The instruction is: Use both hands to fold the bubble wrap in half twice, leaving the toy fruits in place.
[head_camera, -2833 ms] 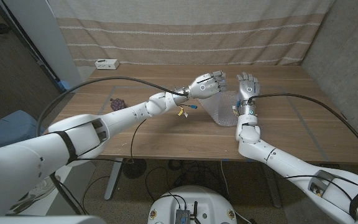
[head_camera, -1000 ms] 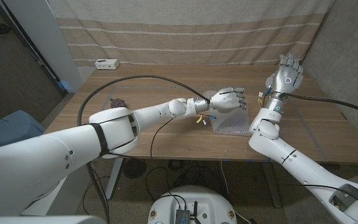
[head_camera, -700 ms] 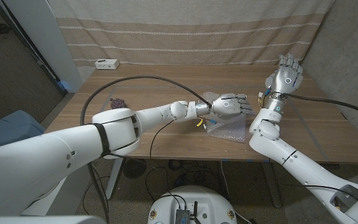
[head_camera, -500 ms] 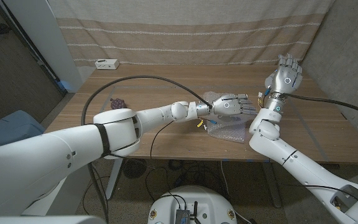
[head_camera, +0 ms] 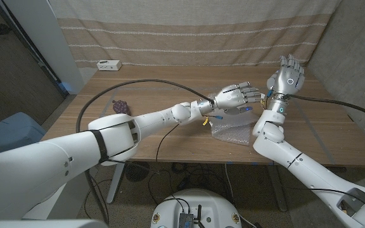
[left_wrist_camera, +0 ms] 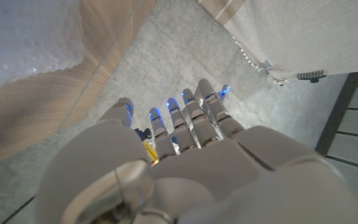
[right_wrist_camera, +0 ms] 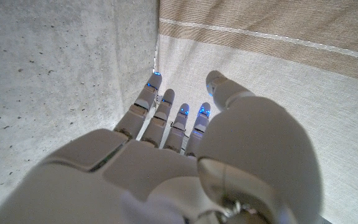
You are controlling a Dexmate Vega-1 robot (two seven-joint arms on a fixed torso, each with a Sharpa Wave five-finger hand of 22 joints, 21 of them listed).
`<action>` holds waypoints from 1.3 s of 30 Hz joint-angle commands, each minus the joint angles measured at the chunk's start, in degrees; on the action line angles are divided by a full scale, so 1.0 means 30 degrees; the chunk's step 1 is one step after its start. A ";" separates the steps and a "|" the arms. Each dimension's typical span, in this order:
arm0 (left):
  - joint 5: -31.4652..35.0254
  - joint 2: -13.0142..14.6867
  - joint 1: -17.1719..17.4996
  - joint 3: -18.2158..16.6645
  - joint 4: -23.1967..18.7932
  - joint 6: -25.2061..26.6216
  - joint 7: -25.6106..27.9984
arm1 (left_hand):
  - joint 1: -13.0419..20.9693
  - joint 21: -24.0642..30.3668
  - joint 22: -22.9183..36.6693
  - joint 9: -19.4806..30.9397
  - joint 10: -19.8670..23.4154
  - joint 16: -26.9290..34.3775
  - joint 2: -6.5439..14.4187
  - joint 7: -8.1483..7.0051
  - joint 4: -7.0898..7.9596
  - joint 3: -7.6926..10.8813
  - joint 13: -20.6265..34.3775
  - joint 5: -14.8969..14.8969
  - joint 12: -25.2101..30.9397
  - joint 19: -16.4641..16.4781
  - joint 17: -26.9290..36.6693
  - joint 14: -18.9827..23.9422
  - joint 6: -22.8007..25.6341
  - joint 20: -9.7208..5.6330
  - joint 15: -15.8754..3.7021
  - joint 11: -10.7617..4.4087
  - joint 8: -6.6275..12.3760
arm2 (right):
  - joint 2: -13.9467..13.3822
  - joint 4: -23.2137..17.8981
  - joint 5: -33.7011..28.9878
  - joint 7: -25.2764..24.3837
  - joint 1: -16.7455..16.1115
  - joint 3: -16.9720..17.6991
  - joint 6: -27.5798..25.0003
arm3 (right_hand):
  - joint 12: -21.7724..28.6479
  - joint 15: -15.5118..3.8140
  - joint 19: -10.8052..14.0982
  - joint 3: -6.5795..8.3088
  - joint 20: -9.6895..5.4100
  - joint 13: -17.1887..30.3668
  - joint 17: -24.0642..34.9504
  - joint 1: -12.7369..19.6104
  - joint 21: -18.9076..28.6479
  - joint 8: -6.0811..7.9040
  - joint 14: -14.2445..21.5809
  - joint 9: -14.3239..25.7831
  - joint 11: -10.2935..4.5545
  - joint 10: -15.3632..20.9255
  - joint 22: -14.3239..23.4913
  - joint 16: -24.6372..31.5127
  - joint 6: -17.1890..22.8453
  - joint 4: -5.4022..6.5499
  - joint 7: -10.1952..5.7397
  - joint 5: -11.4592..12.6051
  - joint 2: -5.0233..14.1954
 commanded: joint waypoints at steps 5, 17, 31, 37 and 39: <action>-0.6707 0.3096 0.0746 -0.1399 -0.3687 -0.0572 -0.3677 | 0.0181 -0.0181 0.0048 0.0148 0.2605 0.0210 0.0568 0.0854 -0.1110 0.1725 0.0008 0.0157 0.0687 0.1275 -0.0065 0.2129 0.4114 0.0008 -0.1726 -0.0136 0.0692 | -0.0763 -0.2516 0.0401 0.1834 -0.1146 -0.0224 0.1508 | 0.0846 -0.1758 0.1397 -0.0620 -0.0167 0.0111 0.0502 -0.0719 0.0612 0.0857 0.2225 0.0105 0.0186 0.2680 0.0143 0.1244 0.2600 -0.0174 0.0472 0.0054 0.0351; -0.8934 0.4517 0.1182 -0.2475 -0.5079 -0.0469 -0.6253 | 0.0057 -0.0017 0.0061 0.0208 0.4591 0.0421 0.0685 0.1595 -0.1705 0.3187 0.0088 0.0275 0.1110 0.2611 -0.0062 0.4220 0.6105 0.0060 -0.1782 -0.0129 0.0725 | -0.1674 -0.3871 0.0135 0.4861 -0.1224 -0.0957 0.1012 | 0.0985 -0.1722 0.1510 -0.0866 -0.0053 0.0143 0.0798 -0.0853 0.0708 0.1075 0.2599 0.0108 0.0156 0.3338 0.0186 0.1620 0.3456 -0.0271 0.0503 0.0054 0.0684; -0.9750 0.5352 0.1020 -0.3081 -0.5575 -0.1343 -0.8625 | 0.0091 0.0368 0.0065 0.0238 0.6297 0.0428 0.0466 0.1901 -0.2489 0.4655 0.0249 0.0393 0.1384 0.4379 -0.0092 0.6036 0.8182 -0.0243 -0.2059 -0.0249 0.0812 | -0.2813 -0.5241 0.0263 0.7717 -0.1774 -0.1734 0.1477 | 0.1337 -0.1896 0.1896 -0.0892 0.0001 0.0169 0.0926 -0.0804 0.0944 0.1422 0.3837 0.0097 0.0212 0.4628 0.0229 0.2179 0.4774 -0.0526 0.0884 0.0129 0.1111; -0.9763 0.5658 0.0547 -0.2952 -0.5175 -0.2870 -0.9316 | 0.0229 0.0442 0.0061 0.0243 0.6625 0.0435 0.0116 0.1858 -0.2827 0.4700 0.0253 0.0346 0.1416 0.4698 -0.0072 0.6253 0.8511 -0.0396 -0.2211 -0.0499 0.0796 | -0.2908 -0.5284 0.0220 0.8139 -0.2097 -0.1962 0.1890 | 0.1345 -0.1795 0.1901 -0.0873 0.0014 0.0172 0.0911 -0.0837 0.0965 0.1432 0.3873 0.0090 0.0186 0.4732 0.0234 0.2154 0.4902 -0.0552 0.0907 0.0133 0.1144; -0.9786 0.5754 0.0413 -0.2902 -0.5060 -0.3331 -0.9723 | 0.0304 0.0481 0.0062 0.0243 0.6635 0.0453 0.0049 0.1829 -0.2906 0.4675 0.0249 0.0326 0.1394 0.4829 -0.0040 0.6268 0.8556 -0.0418 -0.2234 -0.0484 0.0780 | -0.3005 -0.5350 0.0181 0.8381 -0.2144 -0.2086 0.2087 | 0.1400 -0.1758 0.1890 -0.0883 0.0020 0.0173 0.0922 -0.0871 0.0973 0.1460 0.3883 0.0086 0.0273 0.4919 0.0237 0.2151 0.5037 -0.0560 0.0918 0.0131 0.1161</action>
